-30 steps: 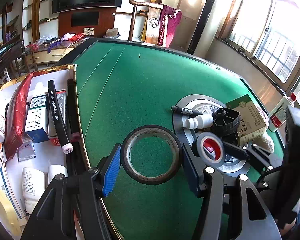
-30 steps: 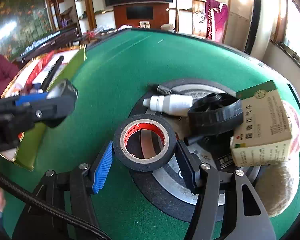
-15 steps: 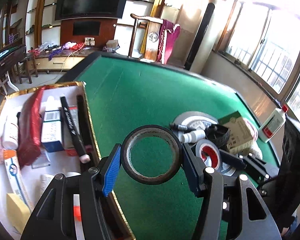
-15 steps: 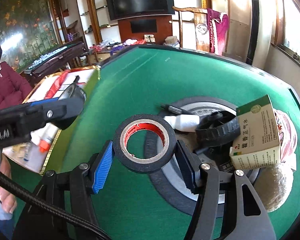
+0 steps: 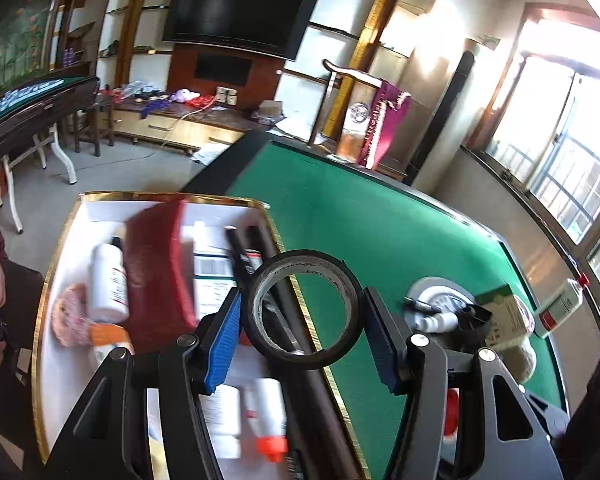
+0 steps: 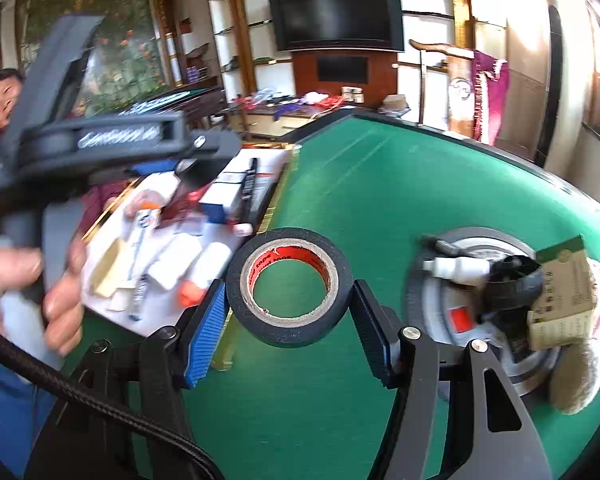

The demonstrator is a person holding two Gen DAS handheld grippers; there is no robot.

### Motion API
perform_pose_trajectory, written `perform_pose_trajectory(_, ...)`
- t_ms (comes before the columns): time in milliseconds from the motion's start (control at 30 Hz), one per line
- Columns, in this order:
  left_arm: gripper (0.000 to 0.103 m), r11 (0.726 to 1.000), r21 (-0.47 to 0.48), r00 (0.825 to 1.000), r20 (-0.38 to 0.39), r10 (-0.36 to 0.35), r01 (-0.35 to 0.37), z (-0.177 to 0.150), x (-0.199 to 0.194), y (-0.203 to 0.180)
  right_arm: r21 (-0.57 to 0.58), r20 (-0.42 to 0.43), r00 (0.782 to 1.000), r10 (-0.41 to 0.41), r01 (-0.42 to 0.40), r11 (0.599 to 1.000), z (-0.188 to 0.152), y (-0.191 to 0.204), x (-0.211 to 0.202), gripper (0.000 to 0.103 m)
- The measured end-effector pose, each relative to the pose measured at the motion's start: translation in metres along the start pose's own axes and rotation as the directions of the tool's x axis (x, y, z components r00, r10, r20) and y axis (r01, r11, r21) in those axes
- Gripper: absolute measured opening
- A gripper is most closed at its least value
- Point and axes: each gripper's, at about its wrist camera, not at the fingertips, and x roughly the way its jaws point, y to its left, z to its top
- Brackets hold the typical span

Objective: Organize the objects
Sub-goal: 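Carry both tape rolls over the tray with both grippers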

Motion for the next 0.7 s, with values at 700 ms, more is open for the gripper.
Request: perform_pose_trajectory(700, 0.053, 0.929, -0.367, 0.999, -0.041, 0.032, -0.045, 0.018, 0.049, 0.157, -0.106, -0.090, 0.992, 0.085, -0.095, 0.990, -0.008, 0.081, 0.047, 0.061)
